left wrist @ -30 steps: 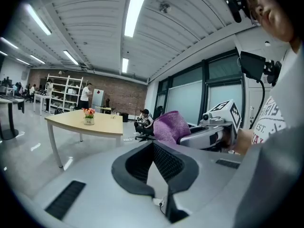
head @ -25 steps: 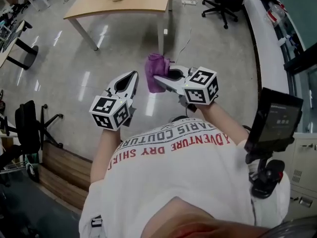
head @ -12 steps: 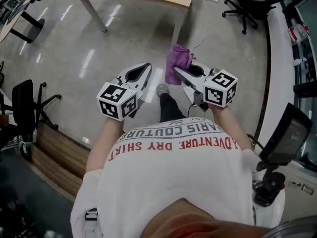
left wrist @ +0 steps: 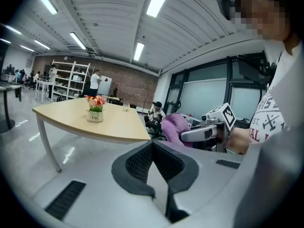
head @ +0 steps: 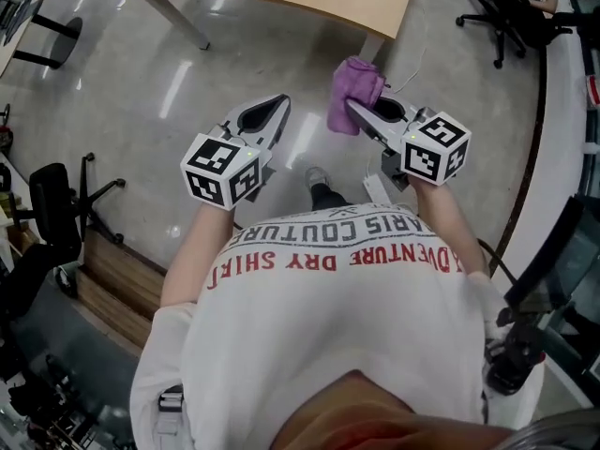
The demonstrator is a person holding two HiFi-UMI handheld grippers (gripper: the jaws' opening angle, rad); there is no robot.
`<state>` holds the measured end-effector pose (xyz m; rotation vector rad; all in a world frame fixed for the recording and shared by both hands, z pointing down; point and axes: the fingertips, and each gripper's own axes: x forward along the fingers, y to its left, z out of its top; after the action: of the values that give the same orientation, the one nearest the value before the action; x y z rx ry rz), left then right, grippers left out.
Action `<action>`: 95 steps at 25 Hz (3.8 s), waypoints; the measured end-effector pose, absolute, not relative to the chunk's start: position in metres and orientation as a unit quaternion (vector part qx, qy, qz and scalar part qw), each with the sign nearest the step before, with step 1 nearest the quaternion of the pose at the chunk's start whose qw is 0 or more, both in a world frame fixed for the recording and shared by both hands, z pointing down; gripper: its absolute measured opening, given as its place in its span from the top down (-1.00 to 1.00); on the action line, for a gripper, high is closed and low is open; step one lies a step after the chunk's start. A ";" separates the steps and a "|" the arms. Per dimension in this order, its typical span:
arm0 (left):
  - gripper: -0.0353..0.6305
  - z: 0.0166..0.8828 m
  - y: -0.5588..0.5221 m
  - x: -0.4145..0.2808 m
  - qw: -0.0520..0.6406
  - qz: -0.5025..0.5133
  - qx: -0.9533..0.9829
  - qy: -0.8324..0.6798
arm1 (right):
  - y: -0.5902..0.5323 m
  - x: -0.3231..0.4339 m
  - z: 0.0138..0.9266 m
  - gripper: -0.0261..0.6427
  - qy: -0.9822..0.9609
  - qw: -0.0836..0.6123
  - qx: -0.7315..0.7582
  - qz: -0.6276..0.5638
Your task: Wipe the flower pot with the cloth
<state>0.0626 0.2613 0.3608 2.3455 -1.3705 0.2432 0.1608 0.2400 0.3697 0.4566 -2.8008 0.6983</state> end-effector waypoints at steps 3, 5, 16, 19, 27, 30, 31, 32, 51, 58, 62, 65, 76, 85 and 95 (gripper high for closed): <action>0.89 0.345 0.203 0.041 0.184 0.081 0.837 -0.509 | 0.177 0.153 0.358 0.78 -0.955 0.109 0.160 0.224; 0.89 0.334 0.175 0.020 0.174 0.071 0.832 -0.521 | 0.146 0.142 0.347 0.77 -0.957 0.107 0.164 0.212; 0.89 0.324 0.067 -0.085 0.143 0.059 0.832 -0.533 | 0.050 0.066 0.320 0.78 -0.963 0.083 0.187 0.174; 0.89 0.344 0.017 -0.107 0.154 0.064 0.836 -0.523 | 0.005 0.048 0.334 0.78 -0.957 0.087 0.201 0.192; 0.65 0.404 -0.120 -0.181 0.185 0.095 0.844 -0.493 | -0.123 -0.019 0.377 0.77 -0.929 0.099 0.251 0.253; 0.39 0.428 -0.168 -0.193 0.189 0.120 0.851 -0.475 | -0.161 -0.034 0.394 0.77 -0.917 0.106 0.267 0.275; 0.29 0.433 -0.181 -0.195 0.186 0.128 0.853 -0.470 | -0.171 -0.036 0.397 0.78 -0.914 0.109 0.273 0.279; 0.16 0.438 -0.194 -0.195 0.183 0.135 0.854 -0.468 | -0.181 -0.037 0.399 0.78 -0.911 0.110 0.279 0.282; -0.20 0.505 -0.288 -0.170 0.169 0.202 0.857 -0.443 | -0.243 -0.019 0.443 0.78 -0.883 0.097 0.295 0.351; -0.19 0.501 -0.283 -0.172 0.166 0.206 0.861 -0.435 | -0.254 -0.024 0.450 0.78 -0.880 0.086 0.287 0.367; -0.19 0.495 -0.280 -0.171 0.167 0.211 0.863 -0.428 | -0.268 -0.029 0.446 0.78 -0.885 0.085 0.282 0.361; -0.19 0.493 -0.279 -0.174 0.162 0.216 0.862 -0.428 | -0.283 -0.039 0.443 0.77 -0.888 0.083 0.274 0.359; -0.16 0.487 -0.281 -0.172 0.165 0.203 0.871 -0.416 | -0.310 -0.074 0.448 0.78 -0.908 0.101 0.205 0.350; -0.16 0.474 -0.279 -0.168 0.163 0.202 0.876 -0.406 | -0.315 -0.077 0.457 0.78 -0.906 0.167 0.195 0.338; -0.16 0.492 -0.285 -0.174 0.159 0.211 0.880 -0.395 | -0.329 -0.080 0.517 0.78 -0.873 0.299 0.231 0.310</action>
<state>-0.1739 -0.2851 0.4922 2.5144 -1.1291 0.6022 -0.0805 -0.3289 0.5174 0.6125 -2.3168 0.8221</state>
